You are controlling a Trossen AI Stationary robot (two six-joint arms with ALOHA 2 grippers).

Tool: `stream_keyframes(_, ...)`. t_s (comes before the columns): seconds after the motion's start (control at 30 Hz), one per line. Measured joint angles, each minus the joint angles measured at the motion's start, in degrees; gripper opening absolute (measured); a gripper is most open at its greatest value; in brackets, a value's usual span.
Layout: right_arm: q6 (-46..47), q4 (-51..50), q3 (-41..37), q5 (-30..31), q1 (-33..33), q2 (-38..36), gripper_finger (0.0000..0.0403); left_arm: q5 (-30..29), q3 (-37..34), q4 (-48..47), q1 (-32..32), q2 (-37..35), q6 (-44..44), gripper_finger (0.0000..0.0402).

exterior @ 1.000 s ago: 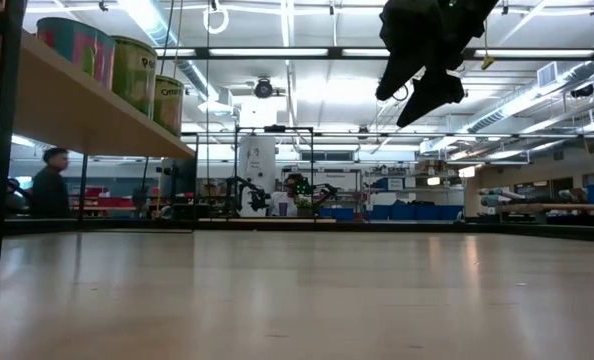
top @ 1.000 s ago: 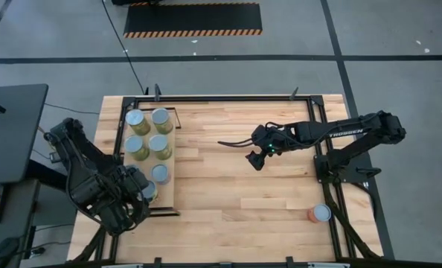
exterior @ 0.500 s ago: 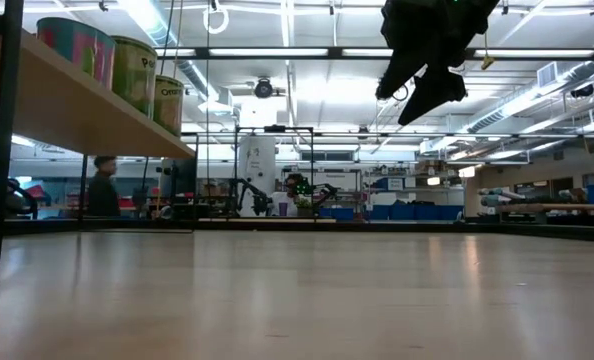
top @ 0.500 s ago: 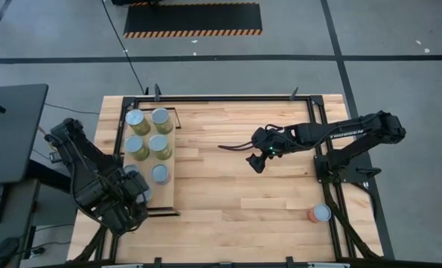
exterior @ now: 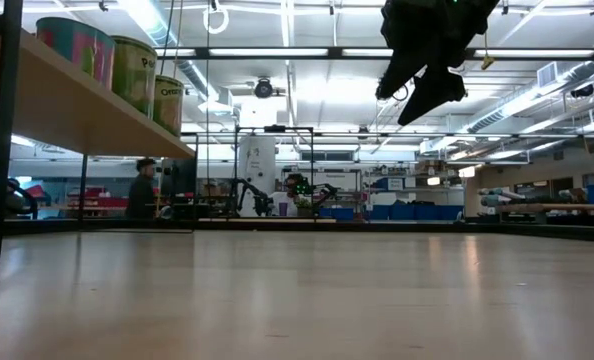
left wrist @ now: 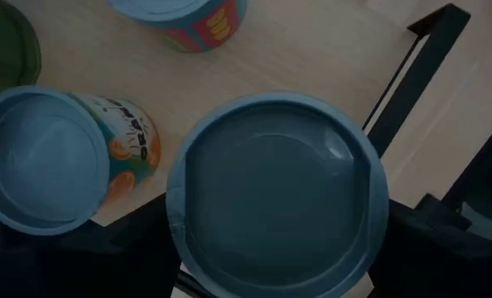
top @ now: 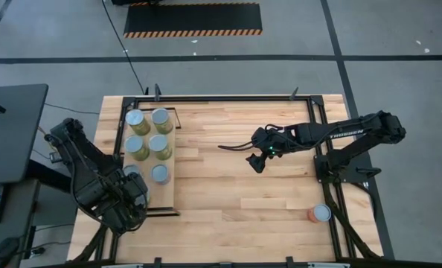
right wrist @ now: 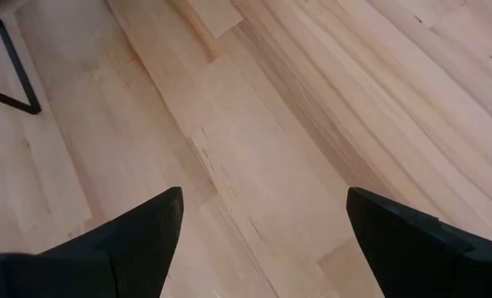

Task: Pick and place cans onto a shelf
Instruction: Put the canned spaghetti sauce on the shelf

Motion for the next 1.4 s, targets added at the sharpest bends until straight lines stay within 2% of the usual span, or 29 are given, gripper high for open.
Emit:
stream_keyframes(0.2,-0.4,-0.04,0.01,0.0,0.0,0.0,0.0347,0.76,0.0,-0.12,0.28,-0.09,-1.41,0.0297)
stream_keyframes(0.47,-0.82,-0.04,0.0,0.0,0.0,0.0,0.0347,2.59,0.02,0.19,1.16,-2.22,-2.63,0.0359)
stream_keyframes(0.67,-0.82,-0.06,0.0,-0.03,0.0,0.0,0.0347,2.34,0.18,0.64,1.27,-4.19,-1.12,0.0368)
stream_keyframes(0.8,-0.82,-0.11,0.0,-0.37,0.0,0.0,0.0347,-1.35,2.5,0.54,2.1,-4.74,1.27,0.0368)
stream_keyframes(1.0,-0.82,-0.11,0.0,-0.39,0.0,0.0,0.0347,-10.08,4.84,3.6,6.47,-4.66,8.62,0.0368)
stream_keyframes(1.1,-0.82,-0.09,0.0,-0.39,0.0,0.0,0.0347,-10.76,3.48,5.41,9.95,-4.5,12.18,0.0368)
stream_keyframes(1.17,-0.82,-0.11,0.0,-0.39,0.0,0.0,0.0347,-9.73,2.23,9.61,12.33,-4.13,15.59,0.0363)
stream_keyframes(1.3,-0.81,-0.29,0.0,-0.44,0.0,0.0,0.0347,-2.05,-0.65,17.35,14.53,-4.04,23.29,0.0323)
stream_keyframes(1.4,-0.8,-0.35,0.0,-0.46,0.0,0.0,0.0347,1.22,-1.84,15.85,14.88,-4.02,24.96,0.0275)
